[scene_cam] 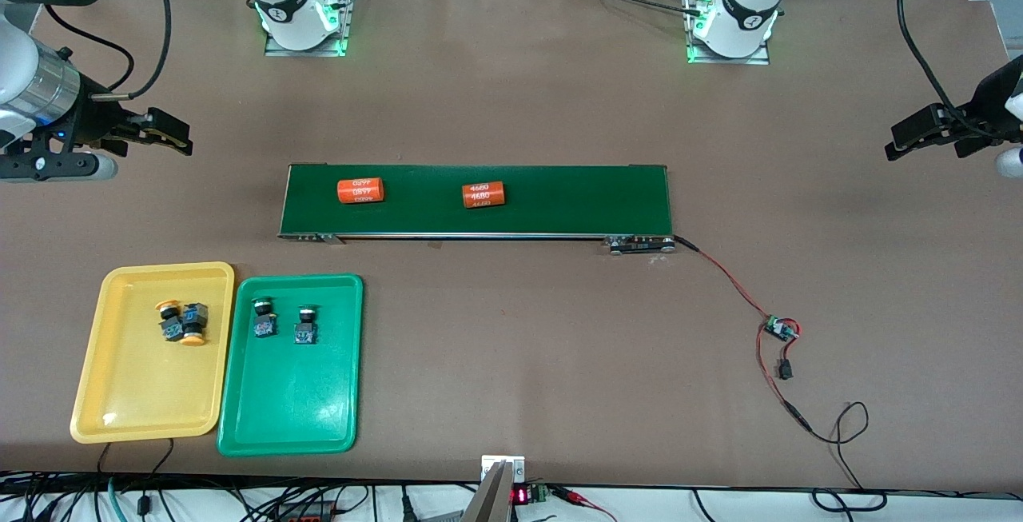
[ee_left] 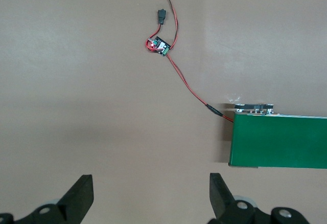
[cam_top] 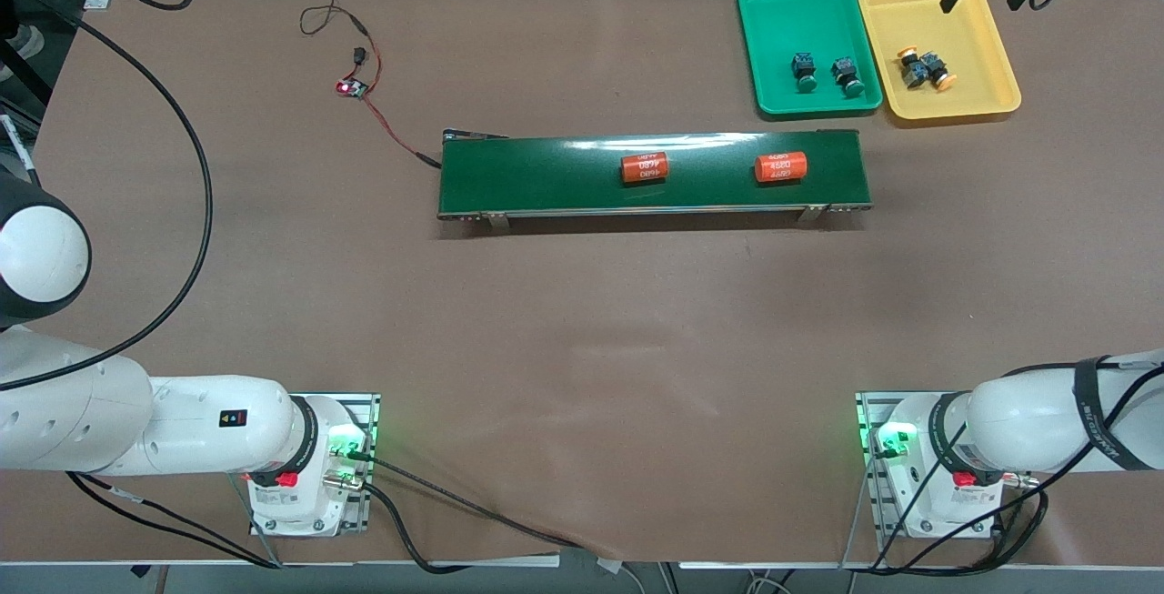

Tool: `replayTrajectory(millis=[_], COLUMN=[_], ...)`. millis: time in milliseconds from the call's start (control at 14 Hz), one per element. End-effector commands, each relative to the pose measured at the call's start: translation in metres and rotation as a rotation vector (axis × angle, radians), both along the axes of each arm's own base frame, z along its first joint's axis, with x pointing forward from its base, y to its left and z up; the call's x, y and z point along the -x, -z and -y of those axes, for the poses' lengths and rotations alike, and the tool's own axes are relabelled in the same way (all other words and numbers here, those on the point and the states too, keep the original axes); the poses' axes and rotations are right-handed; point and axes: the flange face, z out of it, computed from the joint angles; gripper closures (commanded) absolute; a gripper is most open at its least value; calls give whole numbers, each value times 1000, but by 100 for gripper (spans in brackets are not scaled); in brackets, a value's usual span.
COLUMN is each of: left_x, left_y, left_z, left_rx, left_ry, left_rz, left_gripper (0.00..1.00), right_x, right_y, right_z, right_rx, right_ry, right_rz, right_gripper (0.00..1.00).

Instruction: Sort buttons by color to trays

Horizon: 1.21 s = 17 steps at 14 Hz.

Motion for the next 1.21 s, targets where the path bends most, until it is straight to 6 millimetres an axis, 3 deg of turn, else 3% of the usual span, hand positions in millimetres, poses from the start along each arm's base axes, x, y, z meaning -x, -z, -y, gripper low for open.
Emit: replayTrajectory(millis=[0, 1141], left_x=[5, 6], left_y=[-5, -7], left_z=[0, 5], left_rx=[-25, -26], left_ry=[14, 31], left_rz=[10, 12], left_gripper=[0, 0], right_x=[-4, -10], right_y=[-8, -5], right_z=[0, 3], right_rx=[-2, -6], right_ry=[-1, 3], right_rz=[45, 71], right_gripper=[0, 0])
